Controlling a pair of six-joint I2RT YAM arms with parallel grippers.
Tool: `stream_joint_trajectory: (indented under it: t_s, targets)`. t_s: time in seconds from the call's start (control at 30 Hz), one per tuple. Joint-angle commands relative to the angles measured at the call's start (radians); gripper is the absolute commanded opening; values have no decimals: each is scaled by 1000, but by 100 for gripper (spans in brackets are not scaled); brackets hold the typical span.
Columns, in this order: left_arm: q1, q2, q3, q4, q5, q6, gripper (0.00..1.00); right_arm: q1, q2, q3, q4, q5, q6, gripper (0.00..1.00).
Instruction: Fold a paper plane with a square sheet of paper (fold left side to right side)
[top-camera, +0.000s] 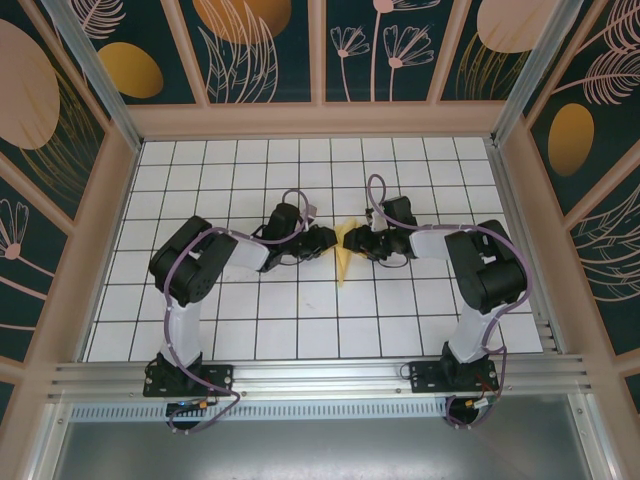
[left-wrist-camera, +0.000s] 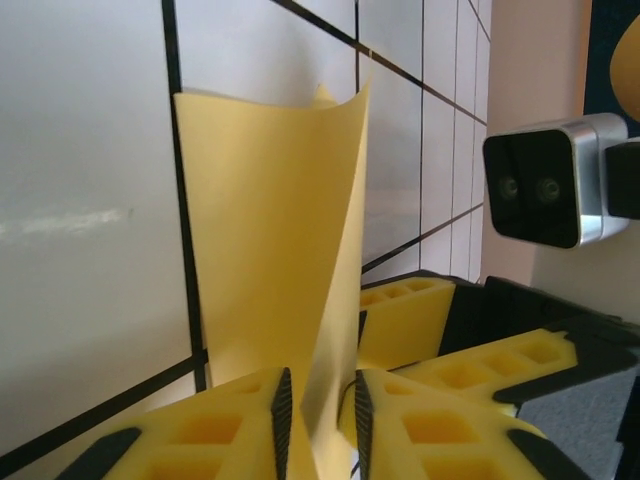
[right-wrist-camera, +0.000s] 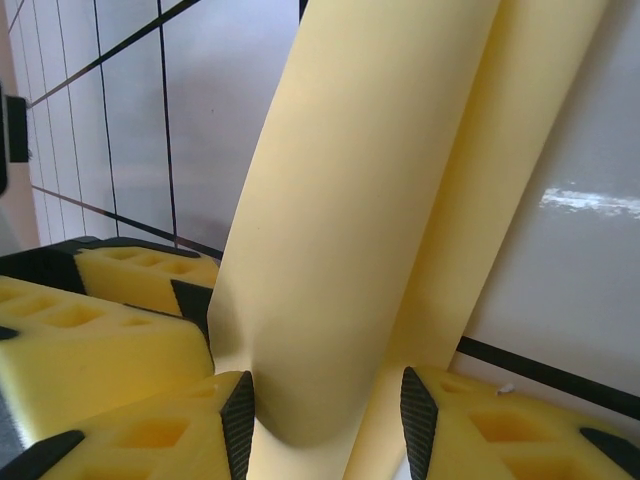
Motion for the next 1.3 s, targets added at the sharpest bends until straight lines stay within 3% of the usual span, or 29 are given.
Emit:
stream_joint_trajectory:
  t_s: [0.0, 0.17, 0.33, 1.27]
  targets:
    - [2, 23, 30, -13, 13, 26, 21, 5, 45, 10, -37, 22, -23, 47]
    - [2, 33, 45, -57, -12, 54, 7, 5, 47, 12, -44, 23, -30, 47]
    - [2, 51, 78, -85, -21, 82, 0, 5, 49, 13, -51, 22, -36, 47]
    - [3, 103, 157, -179, -40, 188, 0, 5, 56, 19, -73, 21, -56, 47]
